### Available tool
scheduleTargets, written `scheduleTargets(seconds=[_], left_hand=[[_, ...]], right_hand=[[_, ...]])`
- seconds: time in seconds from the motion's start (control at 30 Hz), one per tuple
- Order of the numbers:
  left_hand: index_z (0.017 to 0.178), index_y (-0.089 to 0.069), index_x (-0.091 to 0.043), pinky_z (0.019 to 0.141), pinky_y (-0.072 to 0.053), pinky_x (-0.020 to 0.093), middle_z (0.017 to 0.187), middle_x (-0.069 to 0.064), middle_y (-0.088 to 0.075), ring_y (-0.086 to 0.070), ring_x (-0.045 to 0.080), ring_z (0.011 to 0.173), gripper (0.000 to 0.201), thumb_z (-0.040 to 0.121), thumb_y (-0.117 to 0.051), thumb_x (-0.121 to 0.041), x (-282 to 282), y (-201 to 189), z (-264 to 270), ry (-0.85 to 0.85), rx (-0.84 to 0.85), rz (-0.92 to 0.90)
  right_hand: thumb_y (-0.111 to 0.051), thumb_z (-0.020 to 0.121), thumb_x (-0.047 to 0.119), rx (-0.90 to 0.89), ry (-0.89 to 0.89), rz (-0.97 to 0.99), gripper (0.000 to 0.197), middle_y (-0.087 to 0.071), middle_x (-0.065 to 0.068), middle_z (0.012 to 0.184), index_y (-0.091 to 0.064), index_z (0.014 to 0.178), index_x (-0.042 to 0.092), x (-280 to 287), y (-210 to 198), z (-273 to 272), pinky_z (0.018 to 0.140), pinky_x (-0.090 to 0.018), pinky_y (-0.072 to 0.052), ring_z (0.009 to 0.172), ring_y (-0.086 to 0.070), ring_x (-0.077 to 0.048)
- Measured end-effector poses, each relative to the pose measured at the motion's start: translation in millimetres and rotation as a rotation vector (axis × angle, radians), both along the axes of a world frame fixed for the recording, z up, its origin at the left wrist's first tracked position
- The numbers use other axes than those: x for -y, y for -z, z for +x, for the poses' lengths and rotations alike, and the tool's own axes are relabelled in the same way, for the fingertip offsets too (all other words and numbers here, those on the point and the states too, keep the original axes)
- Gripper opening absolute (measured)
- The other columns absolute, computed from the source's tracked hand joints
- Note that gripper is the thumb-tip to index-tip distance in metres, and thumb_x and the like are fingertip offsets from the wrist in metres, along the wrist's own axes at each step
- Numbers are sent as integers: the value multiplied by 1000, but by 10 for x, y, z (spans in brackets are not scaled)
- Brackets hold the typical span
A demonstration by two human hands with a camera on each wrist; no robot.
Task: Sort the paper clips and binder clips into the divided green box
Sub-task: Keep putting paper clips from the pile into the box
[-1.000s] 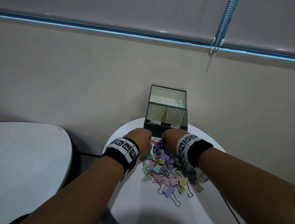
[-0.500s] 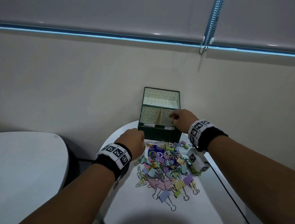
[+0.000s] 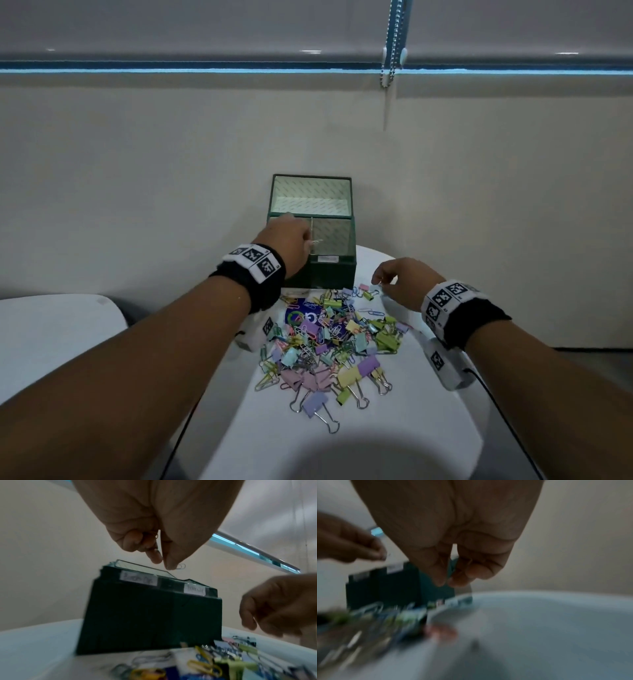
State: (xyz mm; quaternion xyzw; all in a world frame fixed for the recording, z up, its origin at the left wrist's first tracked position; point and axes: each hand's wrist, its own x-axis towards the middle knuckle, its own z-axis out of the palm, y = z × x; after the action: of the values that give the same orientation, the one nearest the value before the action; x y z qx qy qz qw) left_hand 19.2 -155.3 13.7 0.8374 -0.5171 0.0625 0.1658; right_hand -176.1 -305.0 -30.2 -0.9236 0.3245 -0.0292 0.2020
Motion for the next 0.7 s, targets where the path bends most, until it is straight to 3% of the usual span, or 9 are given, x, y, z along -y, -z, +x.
scheduleTargets(seconds=[0.1,0.2,0.3,0.4,0.47,0.53,0.63,0.7], left_hand=[[101,-70,-18,90,-53,37,111,6,-55,-59,23,96,16,96,-59,-28,194,-17,-43,-8,16,55],[107,-70,-19,89,-51,34,117,7,-54,-59,24,103,16,96,-60,-22,333,9,-79,-13,-4,105],[139,-52,-17,100,-48,38,132,10,-53,-55,28,117,47,93,-57,-6,412,42,-102,0,-99,144],[149,-40,-16,104,-43,34,137,6,-56,-53,24,123,63,91,-54,4,394,35,-103,35,-145,156],[147,-45,-17,106,-42,32,137,3,-59,-54,20,123,54,95,-53,-2,330,23,-93,64,-178,92],[141,-51,-18,106,-43,32,134,1,-60,-56,17,121,46,97,-54,-8,194,-4,-88,79,-212,-5],[123,-64,-23,95,-47,27,118,-5,-65,-60,11,105,27,97,-57,-16,-120,-2,-65,62,-174,-120],[111,-67,-25,88,-49,26,106,-7,-66,-60,9,94,17,98,-58,-21,-353,67,-41,60,-170,-55]], right_hand=[[-52,93,8,-11,-23,-2,39,-66,6,113,-71,111,37,-1,38,5,83,-21,-43,92,-60,-13],[-53,94,11,-2,-51,-45,41,-60,5,120,-71,117,40,-5,94,68,88,-24,-44,107,-60,-17],[-52,97,15,-4,-63,-43,39,-49,5,107,-70,121,40,-15,124,93,86,-25,-43,110,-58,-20],[-54,97,20,1,-79,-53,34,-48,7,101,-72,120,39,-2,122,85,84,-25,-42,99,-60,-18],[-55,95,15,12,-86,-40,36,-45,13,80,-74,115,38,6,152,100,72,-21,-41,69,-52,-9],[-57,91,12,17,-72,-18,37,-46,14,70,-76,109,39,0,179,122,61,-17,-41,57,-43,-4],[-60,89,24,11,-87,-28,26,-63,4,91,-77,91,44,-4,194,125,78,-25,-53,76,-58,-12],[-62,86,31,17,-113,-74,17,-61,3,96,-74,79,42,0,190,116,81,-31,-55,83,-61,-15]])
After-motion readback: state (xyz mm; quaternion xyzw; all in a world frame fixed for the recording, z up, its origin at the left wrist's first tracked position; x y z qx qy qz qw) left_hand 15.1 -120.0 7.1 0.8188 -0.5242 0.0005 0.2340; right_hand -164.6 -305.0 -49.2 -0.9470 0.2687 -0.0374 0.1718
